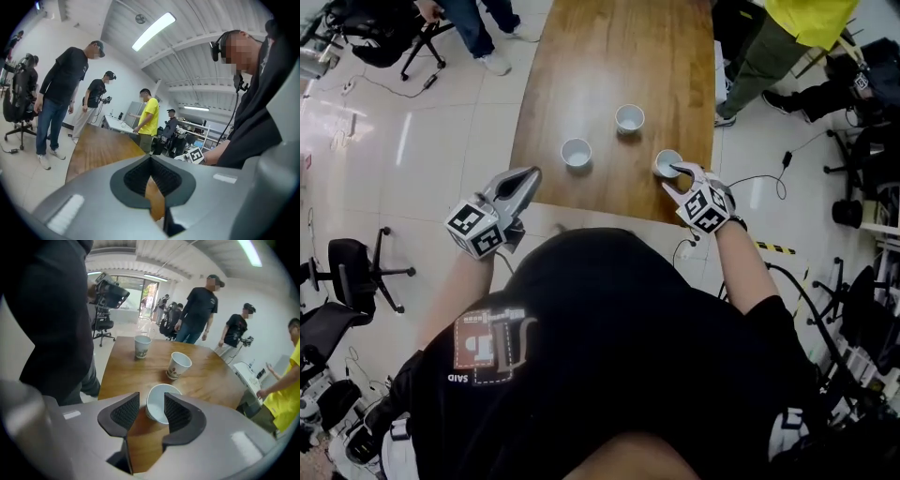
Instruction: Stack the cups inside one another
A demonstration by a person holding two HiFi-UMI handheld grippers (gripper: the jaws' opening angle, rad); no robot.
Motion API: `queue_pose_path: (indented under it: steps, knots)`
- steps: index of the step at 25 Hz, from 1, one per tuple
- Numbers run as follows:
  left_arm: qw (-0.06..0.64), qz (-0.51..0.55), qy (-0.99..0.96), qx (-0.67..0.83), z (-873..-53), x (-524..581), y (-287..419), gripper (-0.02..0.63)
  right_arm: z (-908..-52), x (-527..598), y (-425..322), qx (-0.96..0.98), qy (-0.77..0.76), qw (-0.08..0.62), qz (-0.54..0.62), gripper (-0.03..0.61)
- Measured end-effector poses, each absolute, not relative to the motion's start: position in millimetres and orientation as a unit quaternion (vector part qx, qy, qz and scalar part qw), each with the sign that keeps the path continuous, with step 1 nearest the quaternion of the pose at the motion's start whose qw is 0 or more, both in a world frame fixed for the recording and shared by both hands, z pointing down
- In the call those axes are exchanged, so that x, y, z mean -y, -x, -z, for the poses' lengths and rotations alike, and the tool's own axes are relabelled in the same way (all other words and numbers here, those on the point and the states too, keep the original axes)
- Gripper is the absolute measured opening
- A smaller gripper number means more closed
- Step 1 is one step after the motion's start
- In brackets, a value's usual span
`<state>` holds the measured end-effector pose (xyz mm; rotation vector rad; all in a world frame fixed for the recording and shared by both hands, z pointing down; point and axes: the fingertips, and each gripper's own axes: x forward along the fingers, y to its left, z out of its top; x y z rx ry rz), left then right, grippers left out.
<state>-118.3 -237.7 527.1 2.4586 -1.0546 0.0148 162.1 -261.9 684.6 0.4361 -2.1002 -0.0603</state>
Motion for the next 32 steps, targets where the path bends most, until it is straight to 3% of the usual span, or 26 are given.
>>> queue_pose_path:
  steps: [5, 9, 11, 16, 24, 31, 32]
  knots:
    - [0.235, -0.009, -0.889, 0.392, -531.7, 236.8, 117.7, -0.006, -719.1, 255.2, -163.1, 0.832, -0.108, 0.541, 0.059, 0.155]
    - [0.236, -0.003, -0.890, 0.391, -534.5, 238.2, 125.4, -0.006, -724.0, 255.4, -158.3, 0.821, -0.099, 0.559, 0.065, 0.052]
    - [0.236, 0.002, -0.890, 0.391, -534.7, 238.4, 128.5, -0.006, -720.8, 255.1, -156.3, 0.822, -0.099, 0.558, 0.051, 0.031]
    - [0.235, 0.017, -0.888, 0.395, -532.8, 241.1, 147.2, -0.006, -678.9, 261.4, -119.3, 0.847, -0.107, 0.519, 0.036, 0.029]
    - [0.221, 0.036, -0.879, 0.420, -527.7, 230.2, 187.5, -0.006, -588.1, 273.0, 17.6, 0.897, -0.045, 0.434, 0.075, 0.029]
    - [0.221, 0.039, -0.864, 0.450, -530.0, 217.6, 216.8, -0.006, -636.3, 261.4, 70.3, 0.874, 0.015, 0.479, 0.081, 0.034]
    - [0.220, 0.038, -0.863, 0.453, -531.0, 215.4, 220.2, -0.006, -646.5, 260.0, 72.7, 0.870, 0.016, 0.486, 0.078, 0.059]
